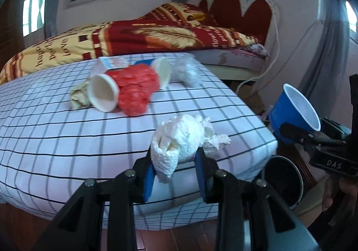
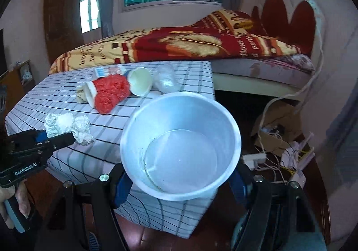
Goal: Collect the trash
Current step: 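Carry both items over the black bin and open both tools to drop them, then move both tools back toward the table of trash, then grasp the red-white paper cup with the left tool while the right tool grasps the bubble wrap, then lift both items and carry them toward the black bin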
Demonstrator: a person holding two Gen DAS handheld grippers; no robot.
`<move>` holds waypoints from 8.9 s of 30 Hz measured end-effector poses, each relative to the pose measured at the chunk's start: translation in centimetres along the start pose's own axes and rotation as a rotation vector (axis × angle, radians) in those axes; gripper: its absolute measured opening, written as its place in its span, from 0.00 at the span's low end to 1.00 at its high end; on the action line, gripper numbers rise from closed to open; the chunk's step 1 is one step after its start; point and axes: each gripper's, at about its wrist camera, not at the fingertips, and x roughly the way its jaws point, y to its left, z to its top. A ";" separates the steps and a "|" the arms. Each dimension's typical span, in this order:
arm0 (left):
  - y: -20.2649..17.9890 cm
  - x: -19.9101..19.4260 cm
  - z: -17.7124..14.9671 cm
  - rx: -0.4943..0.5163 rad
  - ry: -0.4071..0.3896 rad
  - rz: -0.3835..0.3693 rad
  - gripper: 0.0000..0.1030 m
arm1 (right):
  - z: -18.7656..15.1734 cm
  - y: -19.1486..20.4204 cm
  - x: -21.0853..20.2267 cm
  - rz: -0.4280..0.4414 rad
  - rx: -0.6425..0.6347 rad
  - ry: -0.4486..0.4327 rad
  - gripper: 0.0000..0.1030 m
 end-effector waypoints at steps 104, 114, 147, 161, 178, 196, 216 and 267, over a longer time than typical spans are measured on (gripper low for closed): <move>-22.1 9.4 -7.8 0.339 0.294 -0.221 1.00 | -20.3 -20.1 -2.7 -0.405 0.239 0.369 1.00; -19.2 5.6 -6.4 0.291 0.221 -0.179 1.00 | -16.9 -16.9 -3.7 -0.375 0.207 0.274 1.00; 7.9 -2.6 0.4 -0.120 -0.070 0.224 0.89 | 2.1 3.2 3.5 0.001 -0.049 -0.015 1.00; 10.3 4.2 4.6 -0.133 -0.044 0.160 0.73 | 7.9 4.3 11.6 0.049 -0.090 0.041 0.79; 12.0 8.4 7.7 -0.236 -0.060 0.080 0.38 | 12.8 4.0 21.9 0.073 -0.071 0.144 0.62; 11.9 6.0 6.9 -0.253 -0.095 0.041 0.06 | 10.5 4.4 18.5 0.071 -0.105 0.110 0.41; 13.4 4.4 5.0 -0.260 -0.094 0.058 0.02 | 9.1 4.1 17.0 0.082 -0.097 0.133 0.38; -8.4 -0.3 0.3 0.107 -0.053 -0.116 0.02 | -3.3 -5.0 -4.8 -0.061 0.085 0.014 0.38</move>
